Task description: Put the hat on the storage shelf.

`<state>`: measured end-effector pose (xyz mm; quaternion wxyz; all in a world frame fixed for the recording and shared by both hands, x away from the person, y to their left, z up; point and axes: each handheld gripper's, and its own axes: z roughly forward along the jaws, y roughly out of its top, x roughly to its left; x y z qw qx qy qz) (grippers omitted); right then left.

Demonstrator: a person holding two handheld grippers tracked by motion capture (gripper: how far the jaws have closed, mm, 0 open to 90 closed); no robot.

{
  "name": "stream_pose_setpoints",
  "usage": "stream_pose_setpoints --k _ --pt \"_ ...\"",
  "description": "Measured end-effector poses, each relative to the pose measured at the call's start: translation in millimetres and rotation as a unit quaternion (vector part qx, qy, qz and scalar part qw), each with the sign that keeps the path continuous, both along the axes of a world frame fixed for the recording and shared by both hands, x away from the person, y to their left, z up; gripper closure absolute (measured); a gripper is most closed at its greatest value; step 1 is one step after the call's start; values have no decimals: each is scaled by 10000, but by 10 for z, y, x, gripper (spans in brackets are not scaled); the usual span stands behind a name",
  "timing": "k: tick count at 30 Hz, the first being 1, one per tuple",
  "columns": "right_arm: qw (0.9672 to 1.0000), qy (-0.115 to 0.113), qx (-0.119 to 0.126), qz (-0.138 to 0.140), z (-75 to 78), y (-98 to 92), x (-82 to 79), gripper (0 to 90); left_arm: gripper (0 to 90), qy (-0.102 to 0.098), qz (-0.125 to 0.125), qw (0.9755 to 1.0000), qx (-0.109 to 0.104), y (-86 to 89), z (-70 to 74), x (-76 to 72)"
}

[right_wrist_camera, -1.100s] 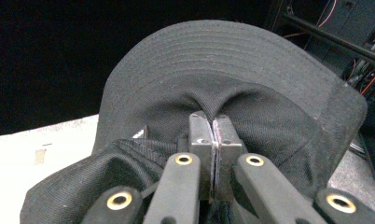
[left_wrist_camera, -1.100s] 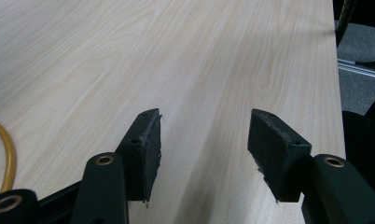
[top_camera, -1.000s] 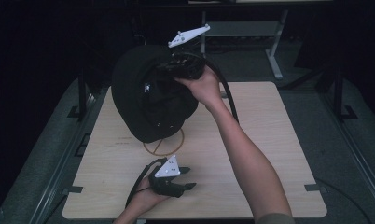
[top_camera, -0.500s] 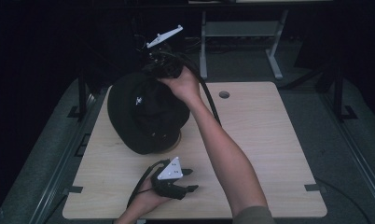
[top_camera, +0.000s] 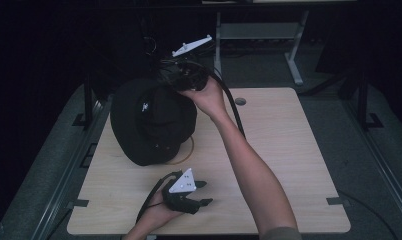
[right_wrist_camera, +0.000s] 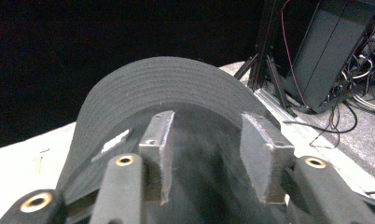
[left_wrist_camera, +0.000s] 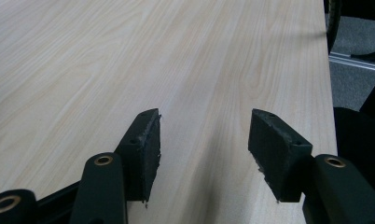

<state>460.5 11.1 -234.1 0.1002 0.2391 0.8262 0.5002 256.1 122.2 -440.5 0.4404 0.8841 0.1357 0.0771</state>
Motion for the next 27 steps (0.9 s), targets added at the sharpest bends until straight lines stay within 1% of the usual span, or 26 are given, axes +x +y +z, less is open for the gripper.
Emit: stream_pose_setpoints --k 2,3,4,5,6,9,13,14,15,18,19,20,21,22,24,27 --pt "10000 -1 48 -1 -10 -77 -16 505 429 17 37 10000 -41 2 -9 1" --pt "10000 -1 48 -1 -10 -77 -16 505 428 17 37 10000 -41 2 -9 1" --pt "9999 33 148 -11 -33 -182 -37 490 426 18 55 10000 -14 9 -9 8" --pt "9999 33 148 -11 -33 -182 -37 490 424 18 55 10000 -14 9 -9 8" --pt "9997 90 229 -11 -55 -256 -56 467 422 49 92 9999 -42 18 -7 12" --pt "9996 126 265 5 -93 -377 -91 440 411 44 138 9999 -3 39 -5 20" --pt "9992 180 366 -29 -159 -543 -152 418 388 50 209 9998 -23 61 -2 28" --pt "9992 180 366 -29 -159 -543 -152 418 388 70 252 9997 -38 65 0 31" --pt "9992 203 352 -62 -203 -632 -179 406 374 70 301 9995 -83 64 -7 40" --pt "9989 230 400 -112 -249 -749 -209 398 364 76 335 9994 -63 66 -16 48" --pt "9989 230 400 -112 -249 -749 -209 398 361 76 335 9994 -63 66 -16 48" --pt "9988 241 410 -120 -265 -791 -216 394 361 78 348 9993 -77 68 -19 49" --pt "9986 277 421 -162 -299 -878 -238 389 354 69 346 9994 -61 70 -19 52" --pt "9985 297 413 -177 -309 -905 -244 385 351 28 338 9994 -7 78 -17 60" --pt "9985 320 394 -220 -332 -968 -256 375 344 40 377 9993 -34 77 -20 61" --pt "9982 312 438 -268 -360 -1054 -277 372 335 58 412 9991 -57 82 -19 67"
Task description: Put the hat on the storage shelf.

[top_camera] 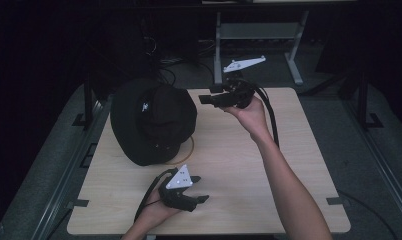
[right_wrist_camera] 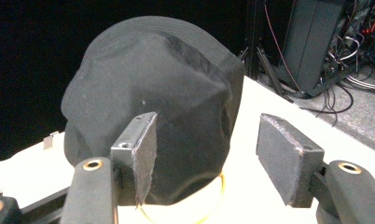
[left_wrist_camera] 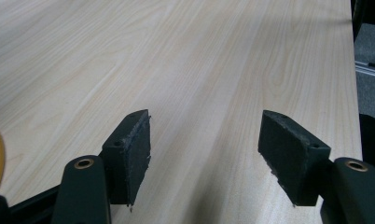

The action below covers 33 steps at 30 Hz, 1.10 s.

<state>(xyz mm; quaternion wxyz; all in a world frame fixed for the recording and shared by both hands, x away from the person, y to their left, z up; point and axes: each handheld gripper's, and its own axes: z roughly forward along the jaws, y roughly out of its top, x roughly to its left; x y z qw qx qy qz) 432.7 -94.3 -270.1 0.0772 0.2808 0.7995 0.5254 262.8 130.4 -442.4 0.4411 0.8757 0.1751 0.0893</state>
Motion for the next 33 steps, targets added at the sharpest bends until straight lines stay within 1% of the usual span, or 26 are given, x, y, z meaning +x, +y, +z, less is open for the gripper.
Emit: stream_pose_setpoints --k 1,2,4,5,12,20,21,26,27,29,30,33 --pt "10000 6 -5 -7 -5 -19 -3 369 331 -2 -2 10000 15 2 -1 3" --pt "10000 11 -13 -37 -18 -47 -8 365 330 -49 -19 10000 31 4 0 10" --pt "10000 29 -6 -64 -33 -85 -17 361 325 -6 -4 10000 17 1 -6 8" --pt "9999 56 -25 -82 -41 -102 -19 359 323 -4 -4 10000 24 0 -6 9" --pt "9999 52 -46 -128 -83 -180 -26 348 319 -2 10 10000 24 -3 -12 13" --pt "9998 60 -65 -190 -82 -252 -36 339 301 28 34 10000 21 -1 -18 18" --pt "9997 51 -108 -211 -83 -277 -43 337 300 41 40 10000 14 1 -16 18" --pt "9996 46 -133 -228 -95 -333 -57 329 295 48 67 10000 -1 4 -18 22" --pt "9996 92 -144 -246 -102 -365 -65 316 293 47 75 10000 4 5 -20 25" --pt "9995 115 -132 -266 -102 -373 -71 312 292 39 72 10000 14 7 -19 27" --pt "9995 91 -133 -283 -103 -410 -83 305 291 16 70 10000 24 8 -19 31" --pt "9994 114 -115 -301 -110 -453 -108 293 287 0 75 10000 32 12 -21 37"
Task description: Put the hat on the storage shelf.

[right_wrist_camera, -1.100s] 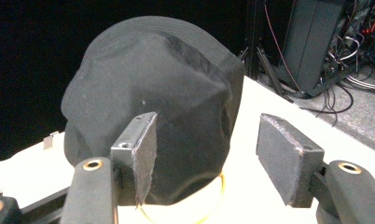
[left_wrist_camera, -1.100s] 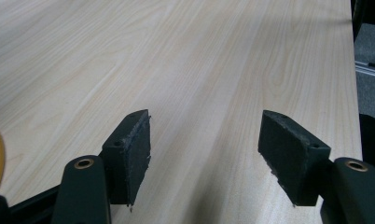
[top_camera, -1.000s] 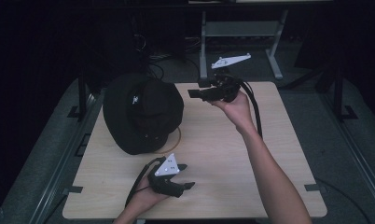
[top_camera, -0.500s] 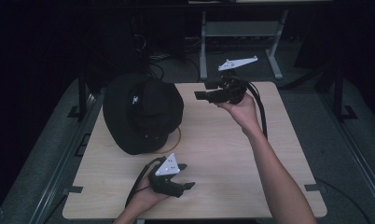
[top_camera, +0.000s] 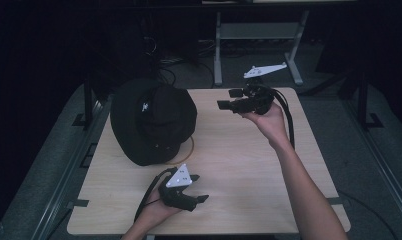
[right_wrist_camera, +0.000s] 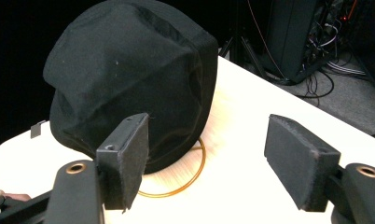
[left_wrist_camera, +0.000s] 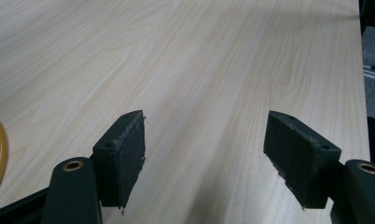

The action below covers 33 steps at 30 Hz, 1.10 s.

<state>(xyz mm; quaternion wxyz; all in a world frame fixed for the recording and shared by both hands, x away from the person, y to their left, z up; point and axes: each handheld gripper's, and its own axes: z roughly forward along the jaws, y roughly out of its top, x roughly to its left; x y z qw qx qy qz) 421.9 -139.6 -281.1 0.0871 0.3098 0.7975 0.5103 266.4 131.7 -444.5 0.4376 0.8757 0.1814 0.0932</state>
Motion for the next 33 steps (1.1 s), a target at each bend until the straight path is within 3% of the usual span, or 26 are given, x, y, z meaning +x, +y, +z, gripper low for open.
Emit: stream_pose_setpoints --k 22,33 --pt "9997 185 -80 -171 -209 -368 -168 247 277 15 52 10000 20 28 5 7" --pt "9991 317 -94 -271 -390 -562 -269 233 274 43 75 10000 16 34 3 5"
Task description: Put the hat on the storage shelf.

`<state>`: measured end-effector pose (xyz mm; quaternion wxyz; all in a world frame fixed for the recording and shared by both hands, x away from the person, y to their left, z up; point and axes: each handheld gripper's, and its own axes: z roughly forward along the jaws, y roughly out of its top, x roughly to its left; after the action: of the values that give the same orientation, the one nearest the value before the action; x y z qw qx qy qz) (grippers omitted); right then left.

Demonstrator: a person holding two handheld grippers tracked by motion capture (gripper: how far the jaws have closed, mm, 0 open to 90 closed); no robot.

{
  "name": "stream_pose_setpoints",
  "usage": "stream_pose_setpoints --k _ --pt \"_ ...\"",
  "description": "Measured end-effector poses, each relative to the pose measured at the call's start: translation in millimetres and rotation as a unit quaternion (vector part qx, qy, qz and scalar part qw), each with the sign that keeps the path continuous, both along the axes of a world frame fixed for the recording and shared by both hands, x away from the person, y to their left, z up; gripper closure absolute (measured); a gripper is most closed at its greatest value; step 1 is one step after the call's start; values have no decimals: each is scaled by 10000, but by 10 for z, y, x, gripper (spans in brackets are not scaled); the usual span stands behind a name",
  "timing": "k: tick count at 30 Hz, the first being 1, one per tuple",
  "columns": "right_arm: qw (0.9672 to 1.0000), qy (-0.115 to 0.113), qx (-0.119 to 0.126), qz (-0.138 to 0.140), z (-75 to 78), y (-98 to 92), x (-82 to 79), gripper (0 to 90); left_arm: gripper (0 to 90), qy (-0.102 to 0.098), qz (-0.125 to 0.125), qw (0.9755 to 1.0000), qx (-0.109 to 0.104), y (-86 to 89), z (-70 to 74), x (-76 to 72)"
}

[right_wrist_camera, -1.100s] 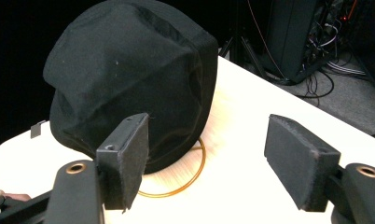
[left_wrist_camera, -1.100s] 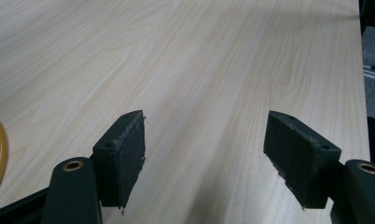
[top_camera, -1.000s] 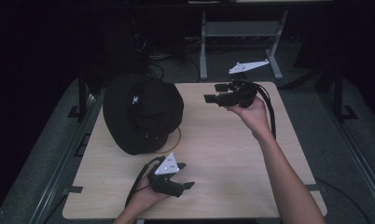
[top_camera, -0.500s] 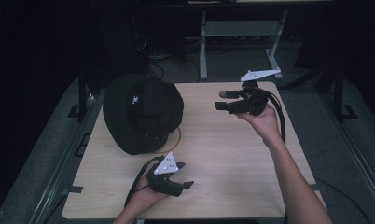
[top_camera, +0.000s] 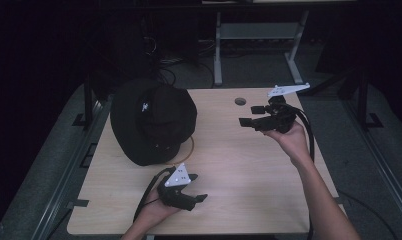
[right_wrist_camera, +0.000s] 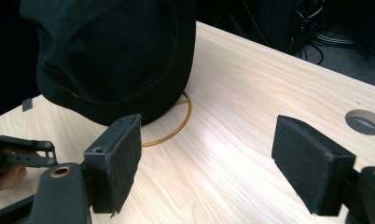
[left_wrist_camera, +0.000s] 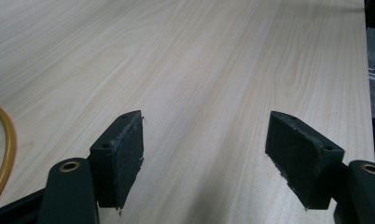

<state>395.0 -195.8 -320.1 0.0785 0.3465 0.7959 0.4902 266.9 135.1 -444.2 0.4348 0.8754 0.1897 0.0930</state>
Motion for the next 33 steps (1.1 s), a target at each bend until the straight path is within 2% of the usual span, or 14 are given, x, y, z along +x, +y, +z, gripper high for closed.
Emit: stream_pose_setpoints --k 12,33 --pt "9998 137 40 -110 -180 -194 -107 222 263 26 47 10000 -38 8 -3 3" --pt "9994 287 -19 -178 -363 -403 -324 204 219 29 151 9999 -66 14 -2 10"
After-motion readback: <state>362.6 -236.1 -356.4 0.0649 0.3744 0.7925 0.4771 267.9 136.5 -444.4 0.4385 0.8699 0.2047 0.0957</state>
